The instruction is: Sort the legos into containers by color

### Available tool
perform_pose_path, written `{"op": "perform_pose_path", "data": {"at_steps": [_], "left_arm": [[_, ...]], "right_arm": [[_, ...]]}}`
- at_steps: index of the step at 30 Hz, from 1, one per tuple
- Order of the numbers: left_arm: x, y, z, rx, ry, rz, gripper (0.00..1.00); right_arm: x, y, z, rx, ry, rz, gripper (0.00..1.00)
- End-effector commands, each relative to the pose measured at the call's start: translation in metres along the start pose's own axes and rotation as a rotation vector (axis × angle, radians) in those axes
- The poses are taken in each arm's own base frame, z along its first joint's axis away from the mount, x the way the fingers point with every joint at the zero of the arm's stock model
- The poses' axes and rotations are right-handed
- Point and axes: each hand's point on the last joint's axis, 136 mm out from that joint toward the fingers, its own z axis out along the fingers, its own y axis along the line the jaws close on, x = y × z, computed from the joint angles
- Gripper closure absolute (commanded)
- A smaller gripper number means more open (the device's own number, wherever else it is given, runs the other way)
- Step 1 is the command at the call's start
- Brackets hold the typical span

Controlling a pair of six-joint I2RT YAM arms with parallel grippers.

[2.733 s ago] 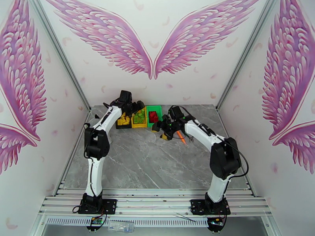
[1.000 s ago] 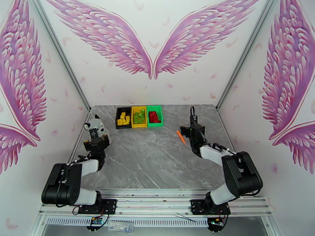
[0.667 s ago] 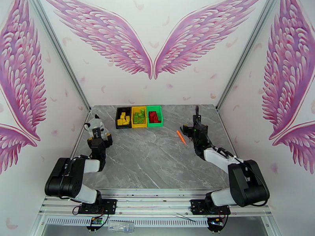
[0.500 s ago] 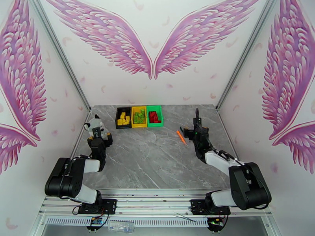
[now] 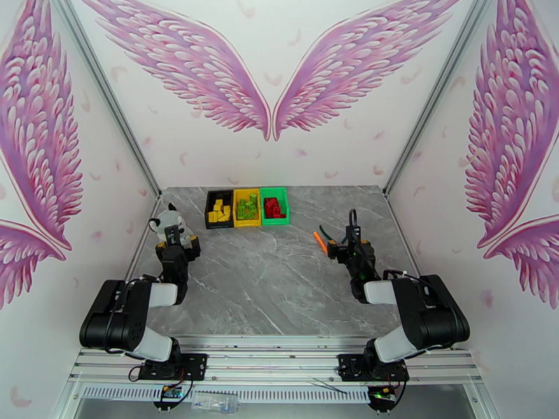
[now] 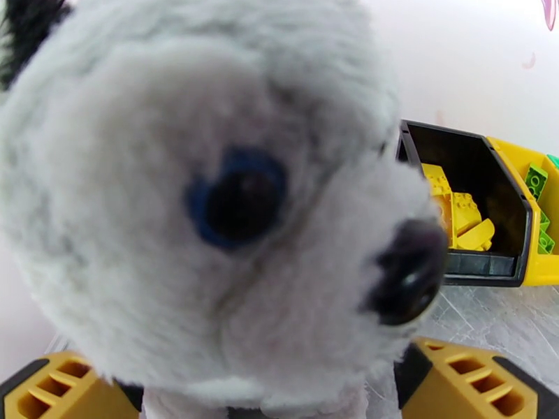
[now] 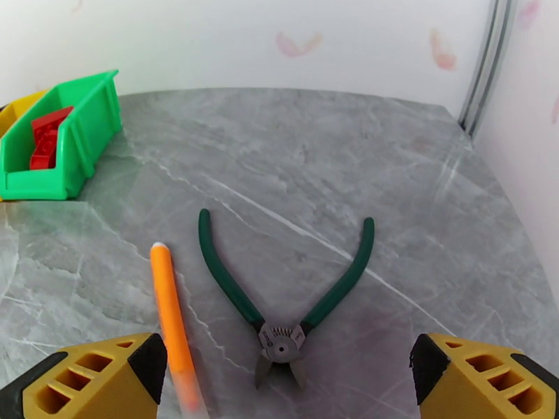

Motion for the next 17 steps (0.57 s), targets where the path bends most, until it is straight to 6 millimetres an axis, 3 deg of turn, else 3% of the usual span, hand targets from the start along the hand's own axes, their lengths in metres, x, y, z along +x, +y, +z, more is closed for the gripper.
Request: {"op": "perform_pose_path", "data": {"at_steps": [1, 17], "left_arm": [[-0.0019, 0.0002, 0.0008, -0.008, -0.009, 0.007, 0.01], [-0.0018, 0.0003, 0.0007, -0.009, -0.009, 0.008, 0.01]], "right_arm": [[-0.0106, 0.0041, 0.0, -0.024, -0.045, 0.016, 0.01], [-0.0102, 0.0106, 0.0016, -0.065, -0.032, 0.003, 0.01]]}}
